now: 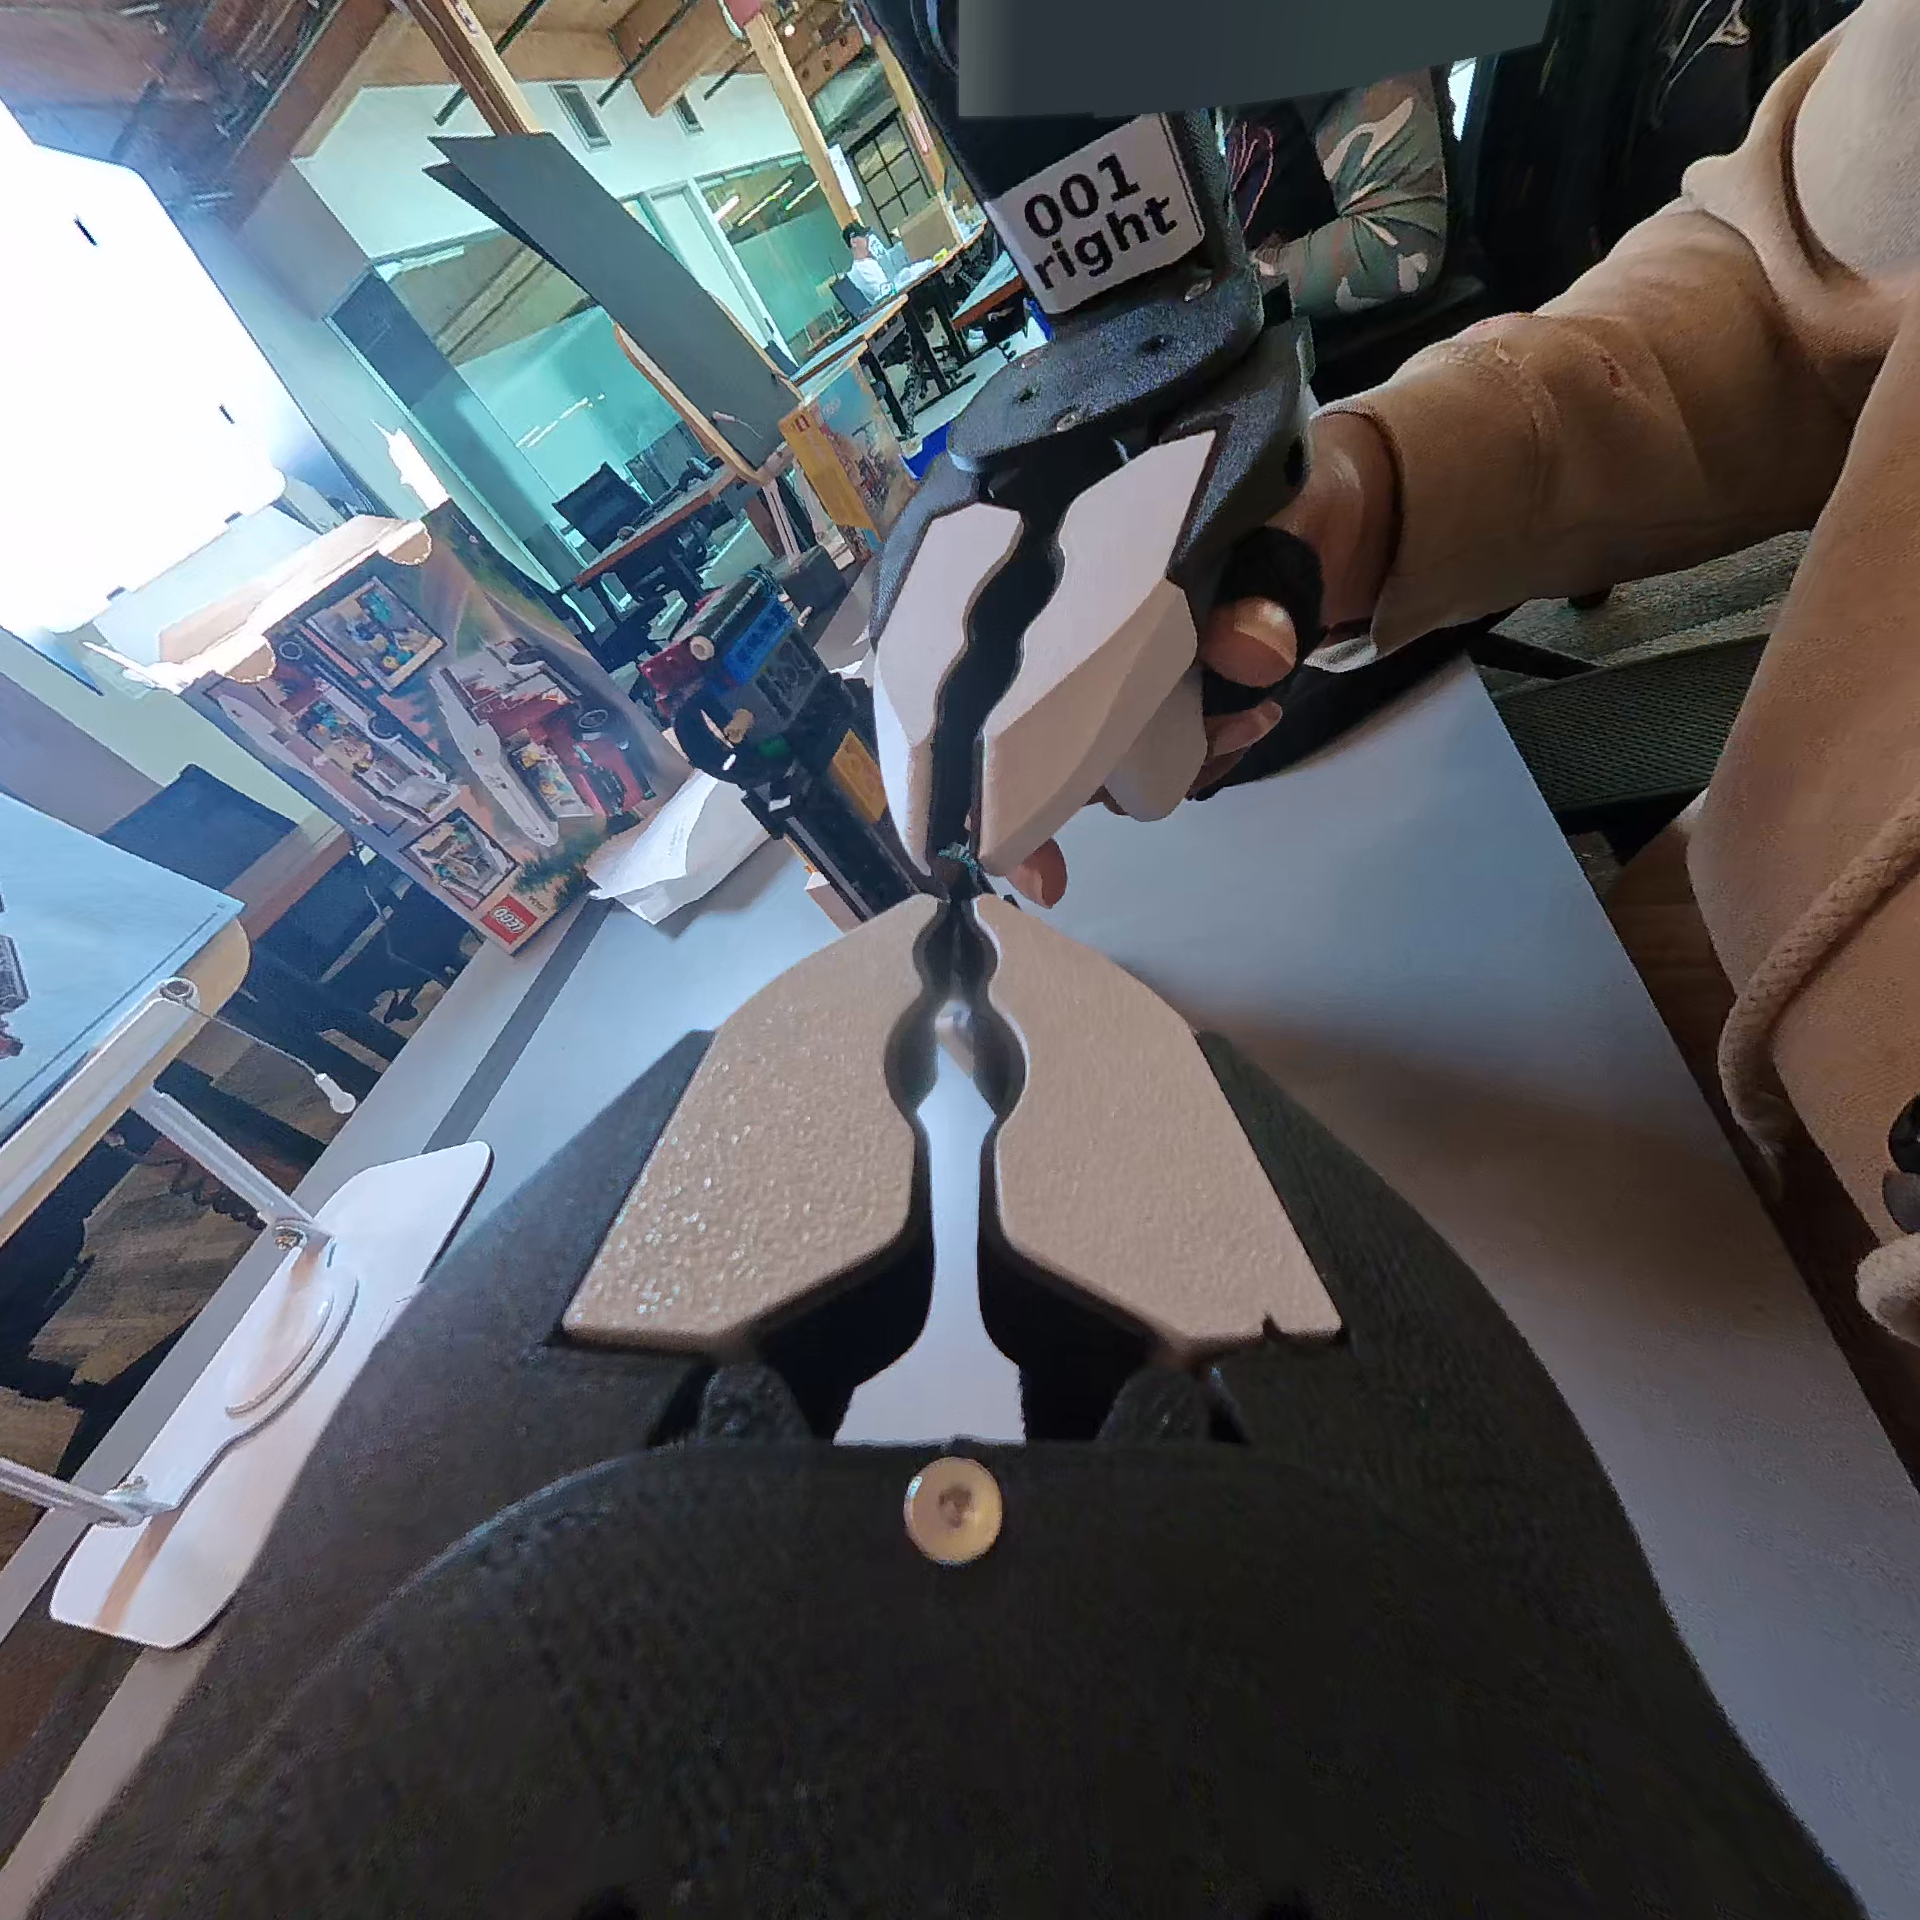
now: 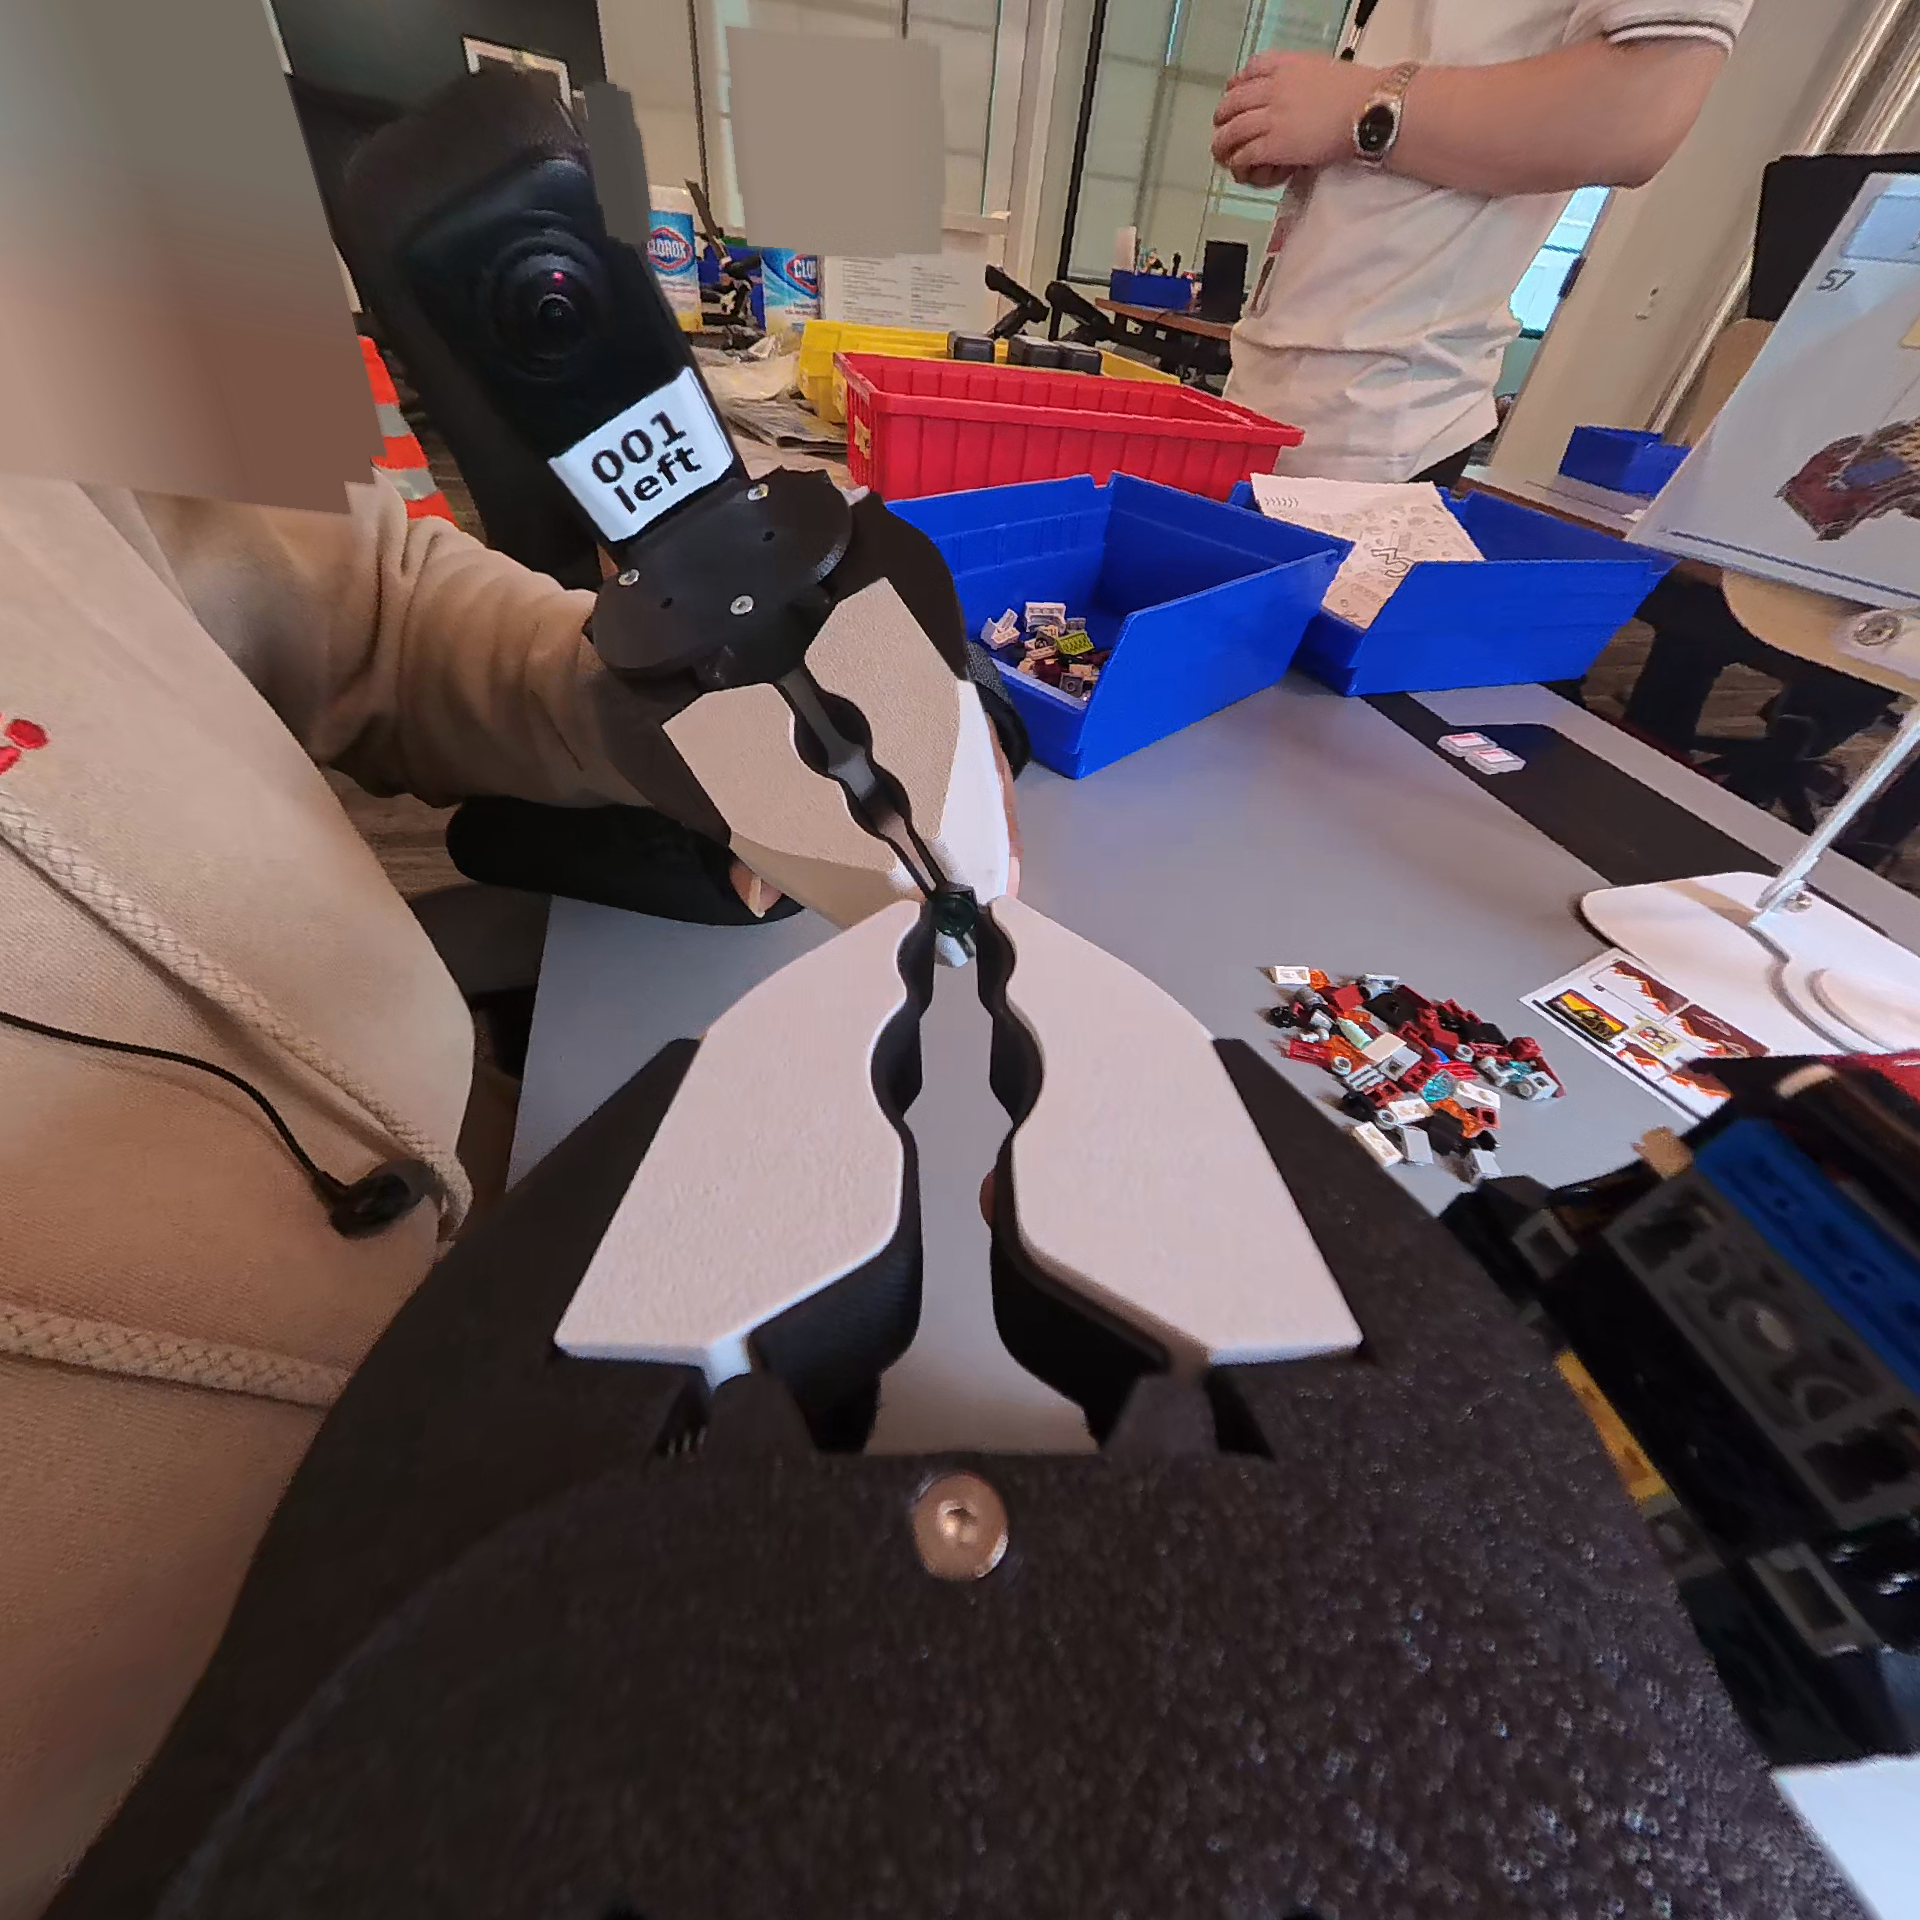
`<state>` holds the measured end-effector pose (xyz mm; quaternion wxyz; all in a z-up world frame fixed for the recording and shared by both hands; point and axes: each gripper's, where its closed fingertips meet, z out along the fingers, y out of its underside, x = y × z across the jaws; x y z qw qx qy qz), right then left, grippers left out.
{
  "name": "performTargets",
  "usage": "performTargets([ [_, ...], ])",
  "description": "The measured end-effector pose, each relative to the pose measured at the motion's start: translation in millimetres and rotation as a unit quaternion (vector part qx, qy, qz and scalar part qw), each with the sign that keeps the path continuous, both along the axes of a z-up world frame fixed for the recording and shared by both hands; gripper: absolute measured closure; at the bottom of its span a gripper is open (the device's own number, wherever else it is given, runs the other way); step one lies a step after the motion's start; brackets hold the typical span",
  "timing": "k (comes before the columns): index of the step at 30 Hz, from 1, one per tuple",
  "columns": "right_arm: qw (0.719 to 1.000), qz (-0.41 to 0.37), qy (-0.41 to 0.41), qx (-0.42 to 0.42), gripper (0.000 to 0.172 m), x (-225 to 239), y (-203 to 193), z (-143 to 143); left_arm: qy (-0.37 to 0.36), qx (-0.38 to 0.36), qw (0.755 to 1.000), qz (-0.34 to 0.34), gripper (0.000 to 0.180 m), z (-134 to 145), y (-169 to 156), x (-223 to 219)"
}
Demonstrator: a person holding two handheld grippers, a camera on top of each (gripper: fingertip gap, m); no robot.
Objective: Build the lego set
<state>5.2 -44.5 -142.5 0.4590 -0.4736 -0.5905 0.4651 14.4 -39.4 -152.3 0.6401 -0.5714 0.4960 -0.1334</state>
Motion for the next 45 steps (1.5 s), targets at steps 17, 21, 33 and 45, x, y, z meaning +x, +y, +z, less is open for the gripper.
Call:
performTargets([
  [17, 1.000, 0.027, -0.009, 0.005, 0.165, 5.6, -6.3, 1.5, -0.046, -0.039, 0.997, -0.043, 0.176, 7.4, -10.9, 3.5],
  [21, 0.999, 0.029, -0.014, 0.007, 0.165, 6.2, -7.0, 0.0, -0.044, -0.041, 0.997, -0.046, 0.176, 6.0, -11.7, 4.0],
  [33, 0.999, 0.036, -0.024, 0.005, 0.165, 7.7, -7.6, -4.5, -0.044, -0.047, 0.996, -0.057, 0.176, 4.2, -14.2, 5.4],
  [45, 1.000, 0.024, -0.013, 0.003, 0.159, 9.9, -4.3, 1.3, -0.071, -0.044, 0.996, -0.041, 0.178, 8.6, -6.9, 1.8],
])
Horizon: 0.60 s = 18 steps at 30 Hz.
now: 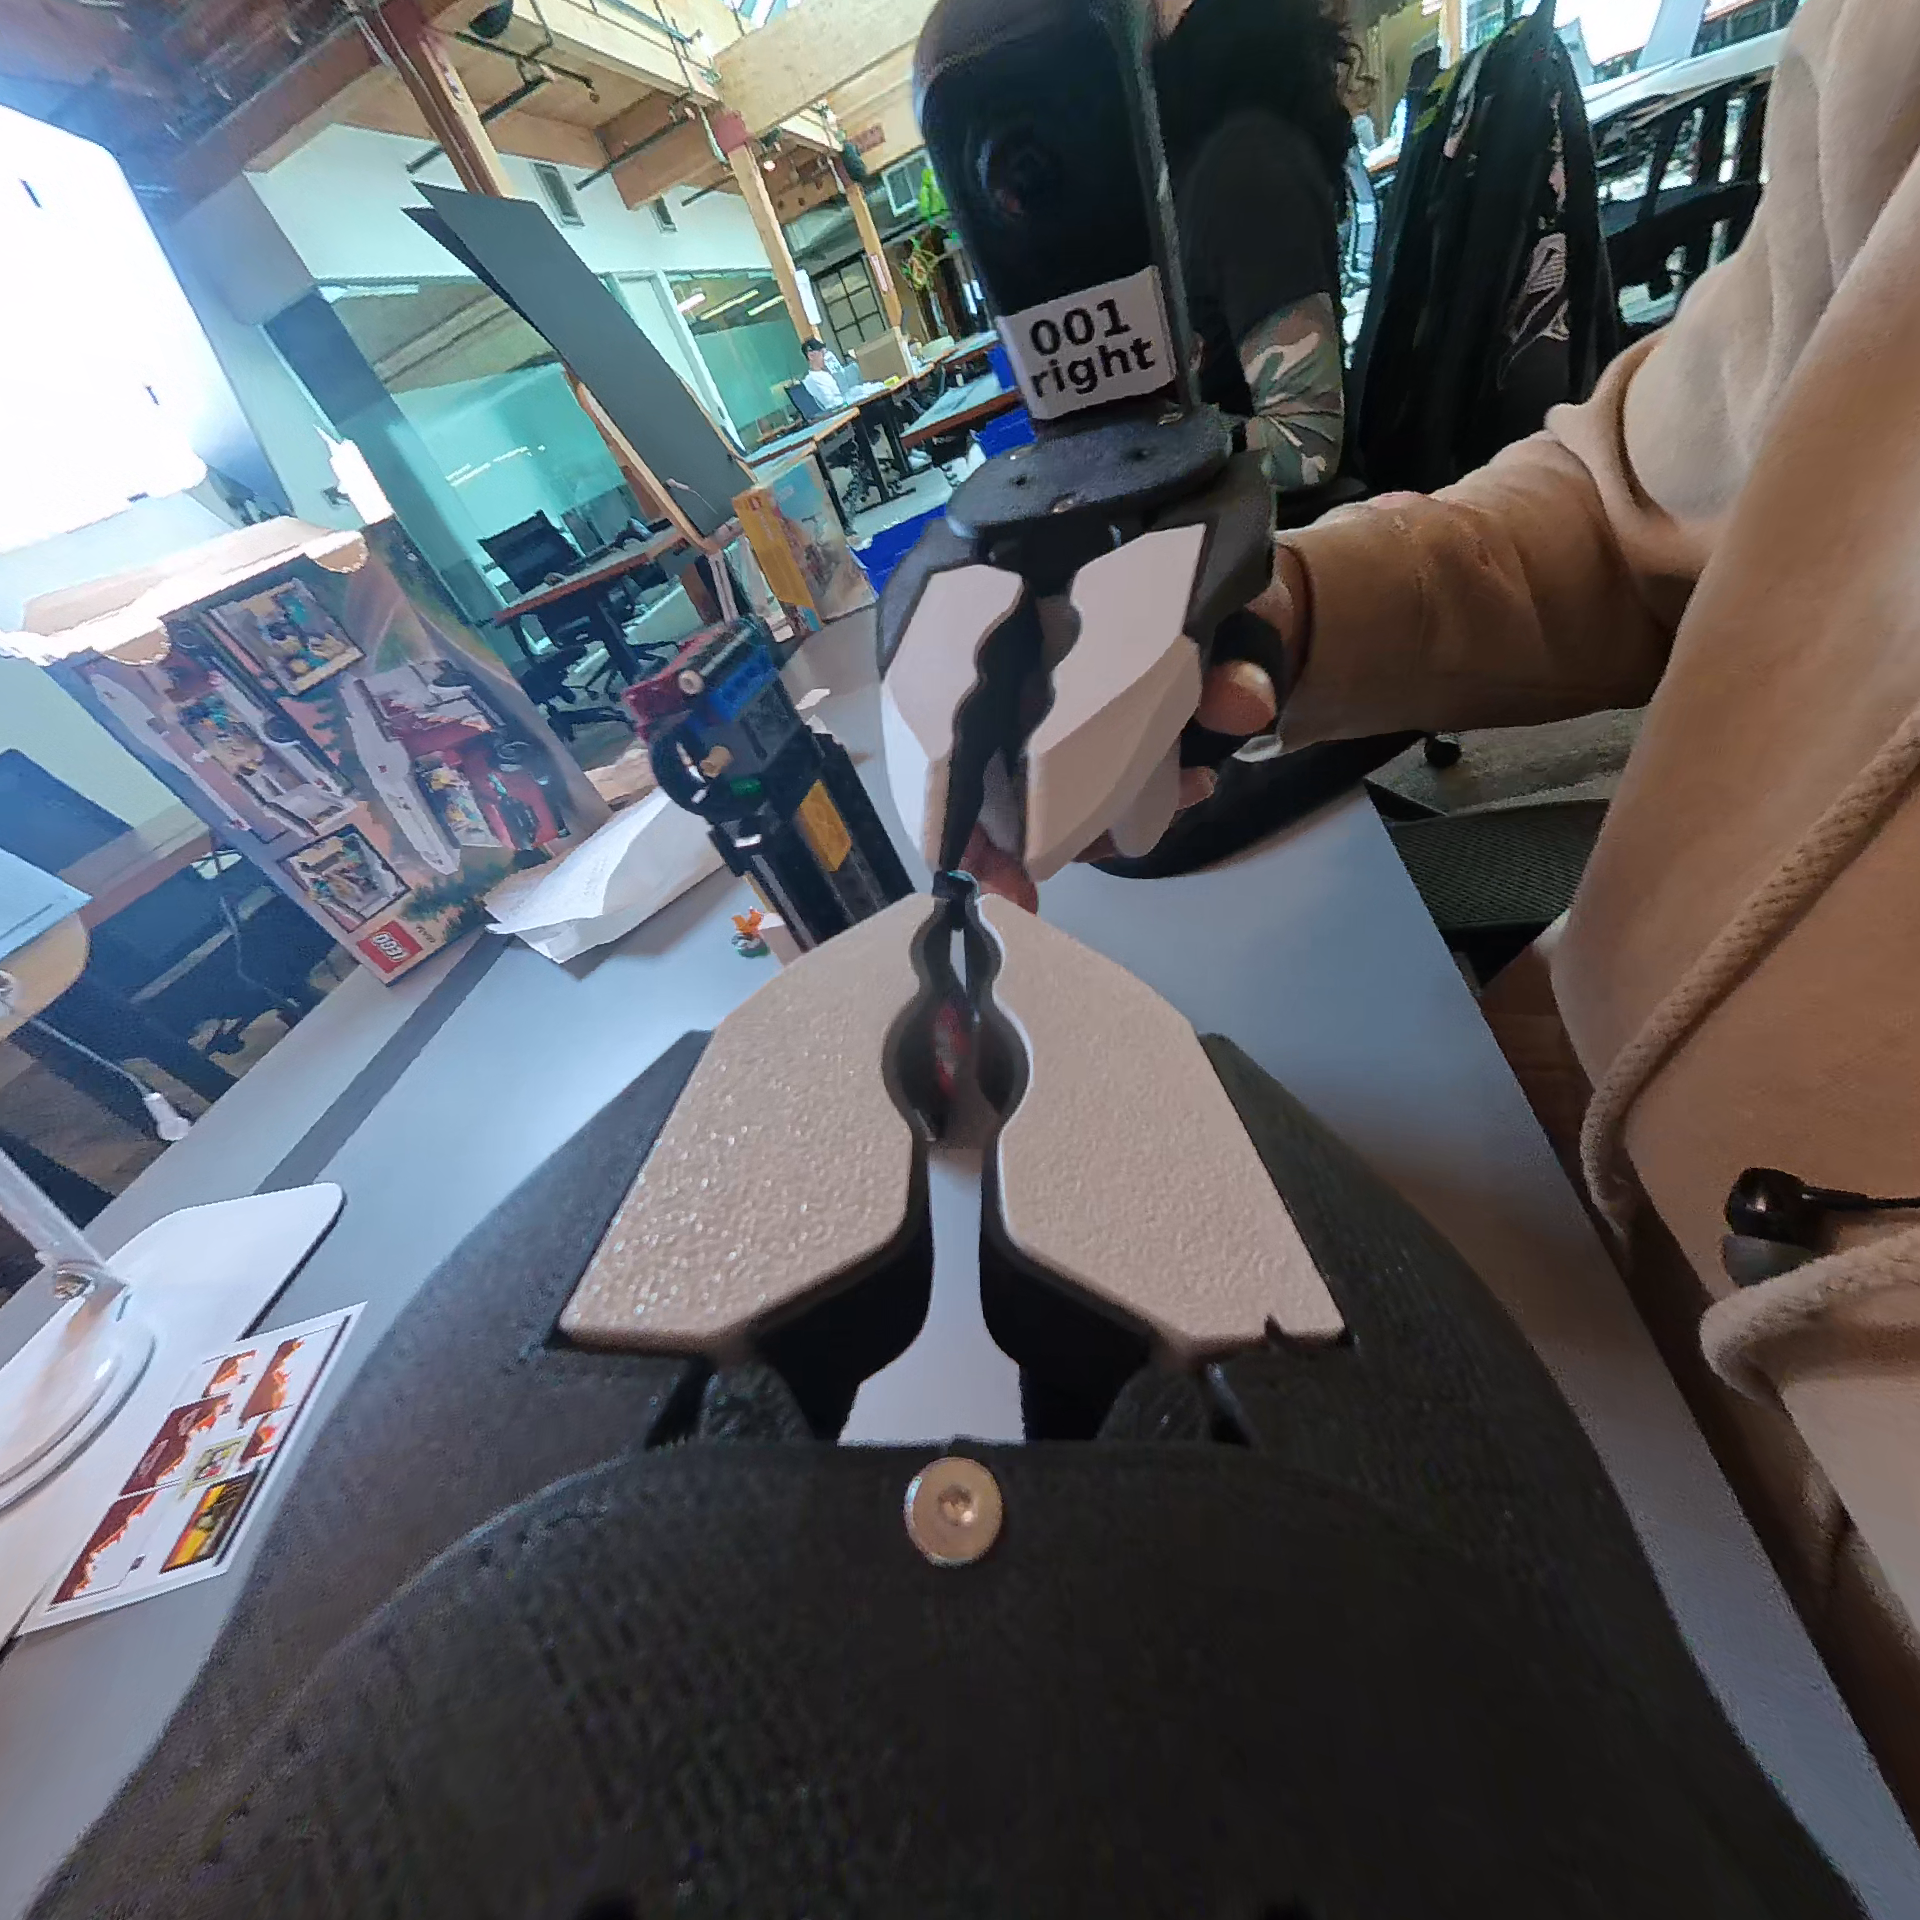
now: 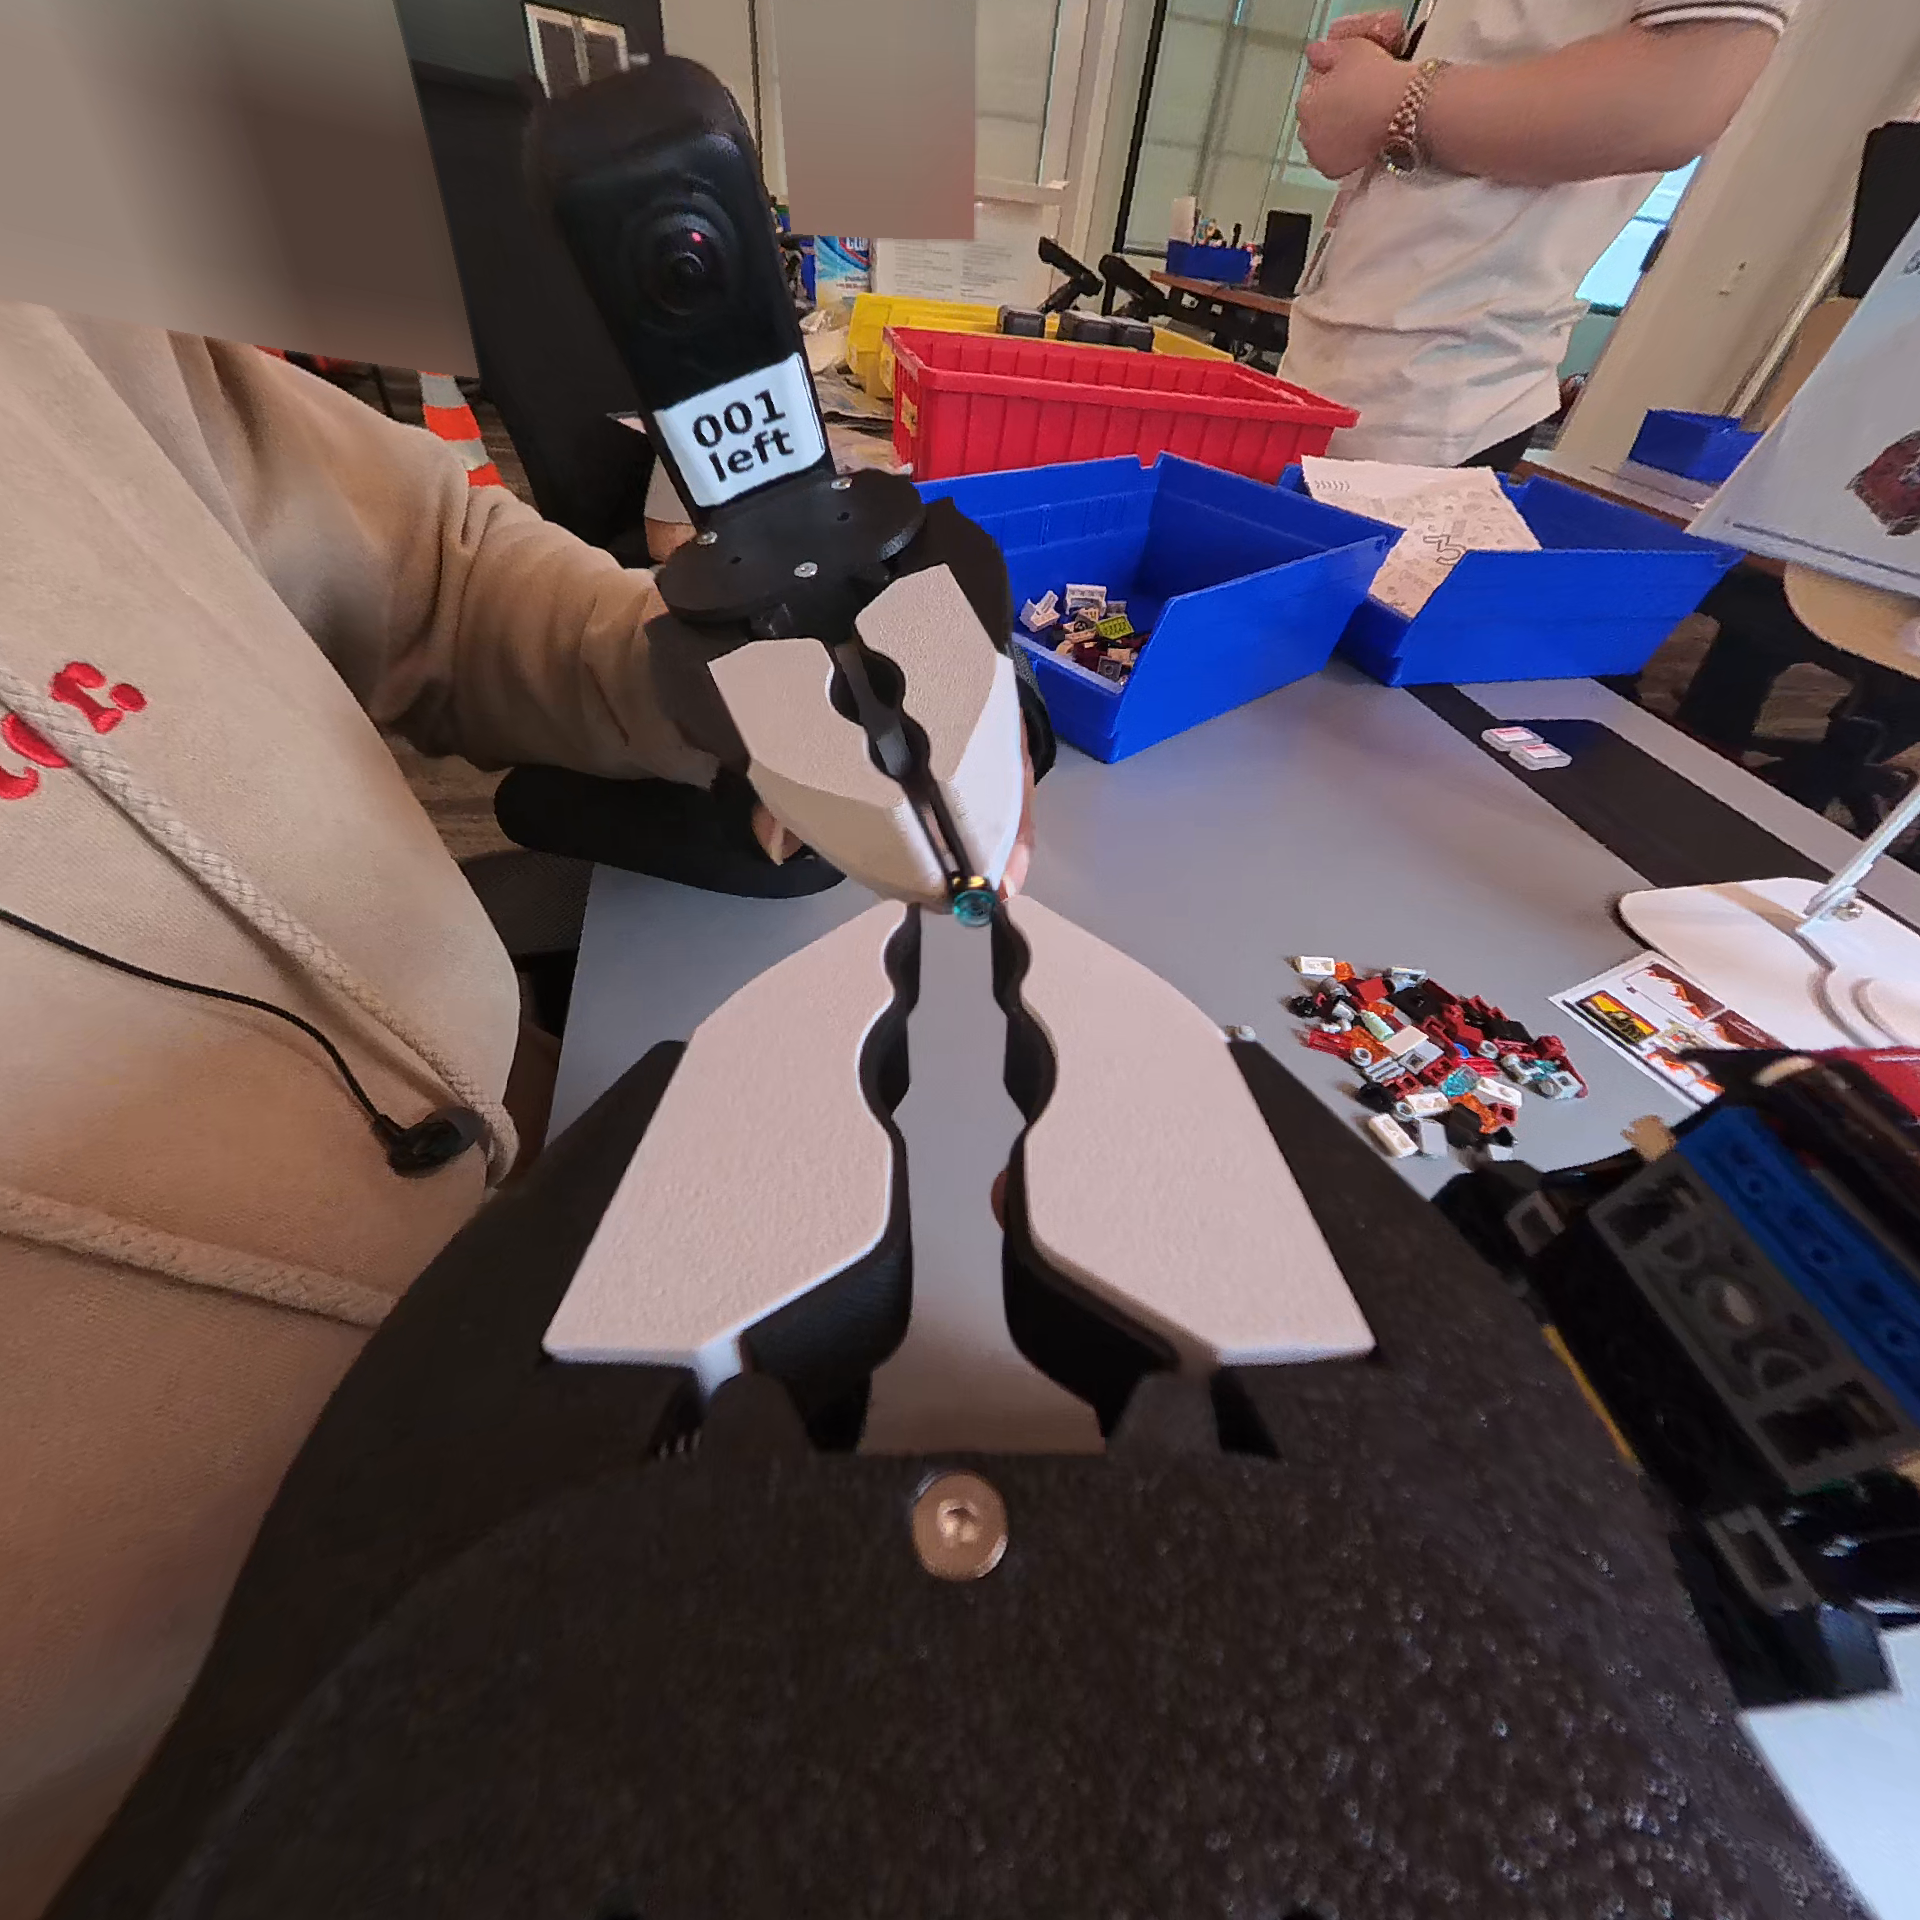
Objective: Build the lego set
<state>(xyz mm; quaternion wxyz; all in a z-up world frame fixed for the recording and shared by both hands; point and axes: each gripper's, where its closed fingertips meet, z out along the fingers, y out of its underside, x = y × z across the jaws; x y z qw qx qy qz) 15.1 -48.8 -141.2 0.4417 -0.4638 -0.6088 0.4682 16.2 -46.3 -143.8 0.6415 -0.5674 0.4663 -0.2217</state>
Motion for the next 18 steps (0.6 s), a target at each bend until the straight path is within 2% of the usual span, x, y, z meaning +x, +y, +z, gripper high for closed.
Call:
performTargets([
  [3, 0.998, -0.018, 0.013, 0.053, 0.153, 21.2, 9.8, 21.7, -0.008, 0.023, 0.999, 0.023, 0.179, 9.2, 9.0, -8.0],
  [6, 0.992, -0.073, 0.015, 0.101, 0.149, 56.1, 46.3, 49.3, 0.008, 0.074, 0.996, 0.046, 0.178, 22.1, 23.3, -12.8],
  [8, 0.988, -0.109, 0.005, 0.108, 0.144, 75.2, 79.8, 56.5, 0.022, 0.110, 0.993, 0.046, 0.178, 31.7, 32.5, -7.5],
  [12, 0.993, -0.099, -0.026, 0.060, 0.129, 83.4, 114.9, 38.5, 0.027, 0.141, 0.989, 0.028, 0.178, 47.3, 56.9, 11.7],
  [14, 0.997, -0.073, -0.031, 0.022, 0.122, 75.6, 117.2, 22.3, 0.044, 0.169, 0.984, 0.028, 0.178, 48.4, 71.6, 19.3],
  [18, 0.999, -0.048, -0.024, 0.000, 0.120, 62.3, 117.9, 5.7, 0.047, 0.156, 0.987, 0.013, 0.178, 41.7, 88.0, 28.9],
])
